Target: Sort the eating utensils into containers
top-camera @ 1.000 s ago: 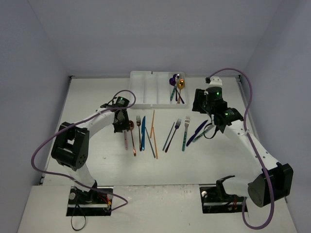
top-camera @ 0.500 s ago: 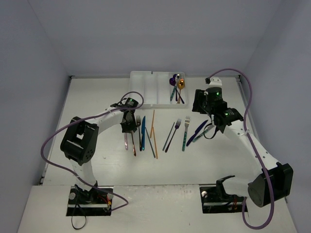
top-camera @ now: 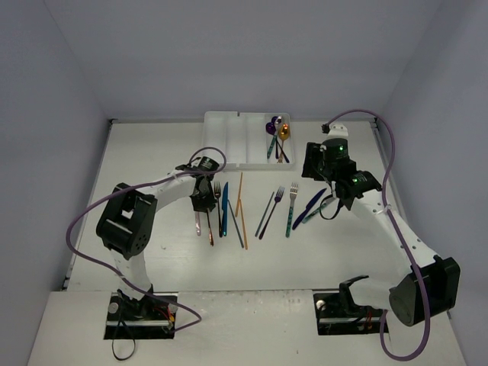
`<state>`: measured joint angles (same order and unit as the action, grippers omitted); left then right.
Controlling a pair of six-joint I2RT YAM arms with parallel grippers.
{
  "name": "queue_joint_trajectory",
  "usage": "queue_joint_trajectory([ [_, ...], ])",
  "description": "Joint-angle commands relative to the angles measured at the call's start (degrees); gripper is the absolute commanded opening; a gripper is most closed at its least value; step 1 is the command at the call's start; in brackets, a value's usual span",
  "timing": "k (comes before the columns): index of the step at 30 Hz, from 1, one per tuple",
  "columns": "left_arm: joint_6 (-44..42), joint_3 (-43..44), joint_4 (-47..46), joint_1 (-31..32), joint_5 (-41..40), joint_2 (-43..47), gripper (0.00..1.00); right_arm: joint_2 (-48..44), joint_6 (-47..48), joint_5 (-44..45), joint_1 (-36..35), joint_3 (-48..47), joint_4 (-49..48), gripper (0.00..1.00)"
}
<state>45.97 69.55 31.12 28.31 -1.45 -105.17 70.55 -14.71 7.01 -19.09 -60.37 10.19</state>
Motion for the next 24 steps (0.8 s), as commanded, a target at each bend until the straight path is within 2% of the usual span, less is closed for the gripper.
queue_joint_trajectory([
  [1, 1.3, 0.2, 1.6, 0.5, -1.8, 0.2, 0.16, -2.8, 0.0, -0.2, 0.4, 0.7, -1.9, 0.54],
  [9, 1.4, -0.1, 1.6, 0.5, -1.1, -0.6, 0.01, -4.5, -0.6, -0.4, 0.4, 1.5, -1.6, 0.54],
  [15, 0.1, 1.3, 2.5, 0.5, -0.3, 1.8, 0.00, -5.6, -0.7, -2.1, 0.4, 1.0, -1.1, 0.54],
  [20, -1.5, 4.9, 3.0, 0.5, 1.1, 8.7, 0.00, -6.3, 0.6, -9.6, 0.3, -1.2, -1.1, 0.55],
  [24, -3.7, 9.3, 2.5, 0.5, 3.1, 14.8, 0.00, -6.2, 1.5, -18.3, -0.6, -3.6, -1.1, 0.62],
])
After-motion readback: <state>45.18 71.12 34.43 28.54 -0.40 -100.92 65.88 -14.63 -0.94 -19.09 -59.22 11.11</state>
